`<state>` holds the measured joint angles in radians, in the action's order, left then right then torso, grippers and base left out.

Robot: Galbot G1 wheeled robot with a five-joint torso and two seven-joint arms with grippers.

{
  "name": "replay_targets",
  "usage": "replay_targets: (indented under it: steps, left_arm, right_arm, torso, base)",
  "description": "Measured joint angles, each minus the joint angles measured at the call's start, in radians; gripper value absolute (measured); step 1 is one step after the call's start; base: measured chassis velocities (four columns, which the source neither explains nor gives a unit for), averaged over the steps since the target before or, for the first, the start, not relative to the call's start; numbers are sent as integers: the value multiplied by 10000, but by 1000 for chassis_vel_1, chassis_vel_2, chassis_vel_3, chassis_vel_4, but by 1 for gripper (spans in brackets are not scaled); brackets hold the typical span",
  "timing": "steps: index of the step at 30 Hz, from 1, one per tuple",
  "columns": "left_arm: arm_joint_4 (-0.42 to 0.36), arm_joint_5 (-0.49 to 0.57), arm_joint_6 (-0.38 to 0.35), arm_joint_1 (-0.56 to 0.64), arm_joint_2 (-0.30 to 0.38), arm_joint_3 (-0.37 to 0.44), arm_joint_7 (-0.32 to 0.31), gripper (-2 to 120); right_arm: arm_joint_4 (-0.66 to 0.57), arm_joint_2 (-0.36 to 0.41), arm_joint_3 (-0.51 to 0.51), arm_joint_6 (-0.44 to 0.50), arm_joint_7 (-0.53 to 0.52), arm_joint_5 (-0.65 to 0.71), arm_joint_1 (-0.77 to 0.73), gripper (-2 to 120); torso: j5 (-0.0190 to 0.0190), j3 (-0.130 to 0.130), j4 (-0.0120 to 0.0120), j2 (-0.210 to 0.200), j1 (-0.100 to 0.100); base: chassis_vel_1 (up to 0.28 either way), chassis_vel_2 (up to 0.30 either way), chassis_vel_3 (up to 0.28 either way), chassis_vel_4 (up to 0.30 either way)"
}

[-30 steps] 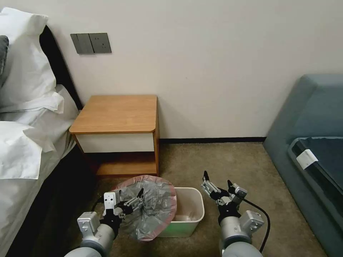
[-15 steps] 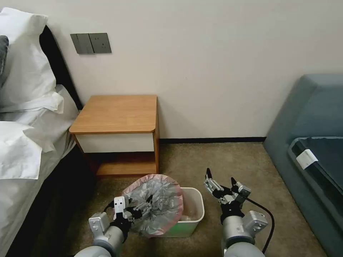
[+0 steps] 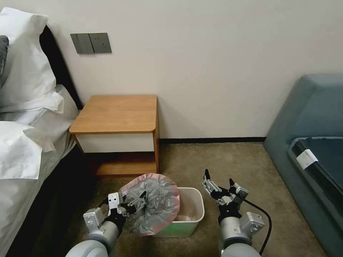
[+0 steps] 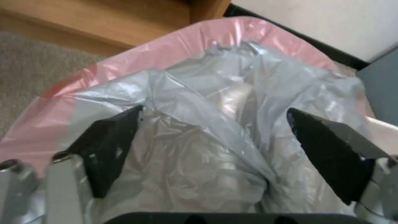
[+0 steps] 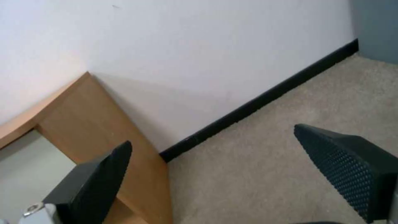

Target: Pick up the garbage bag from the table and place it over the trash can.

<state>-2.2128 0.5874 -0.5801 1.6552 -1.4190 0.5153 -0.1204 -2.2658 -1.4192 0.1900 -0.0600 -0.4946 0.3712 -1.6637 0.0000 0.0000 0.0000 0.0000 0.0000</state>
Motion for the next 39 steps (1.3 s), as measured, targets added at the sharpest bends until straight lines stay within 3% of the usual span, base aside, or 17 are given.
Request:
replay_targets:
  steps: [16, 17, 23, 28, 31, 39]
  left_arm:
    - [460, -602, -85, -237, -346, -171, -9, 69]
    - [713, -820, -153, -366, -403, -175, 180, 60]
    - [946, -1049, -407, -508, -496, -152, 535, 40]
    - [975, -1313, -513, -528, -602, -151, 601, 26]
    - [946, -1671, -525, -491, -674, -176, 595, 9]
    - [869, -1933, -421, -415, -718, -190, 438, 4]
  right_arm:
    - [2, -100, 59, 221, 7, -57, -34, 100]
    - [29, -114, 68, 325, 12, -102, -85, 100]
    - [20, -111, 66, 393, 20, -151, -153, 100]
    - [5, -91, 53, 395, 23, -165, -109, 100]
    - [5, -83, 31, 394, 29, -171, -62, 100]
    - [21, -94, -6, 391, 42, -208, -10, 100]
  torso:
    - [1, 0, 0, 0, 0]
    - [1, 0, 1, 0, 0]
    - [1, 0, 0, 0, 0]
    - [1, 0, 0, 0, 0]
    - [1, 0, 0, 0, 0]
    - [1, 0, 0, 0, 0]
  base:
    - [0, 0, 0, 0]
    - [0, 0, 0, 0]
    - [0, 0, 0, 0]
    - [0, 0, 0, 0]
    - [0, 0, 0, 0]
    - [0, 0, 0, 0]
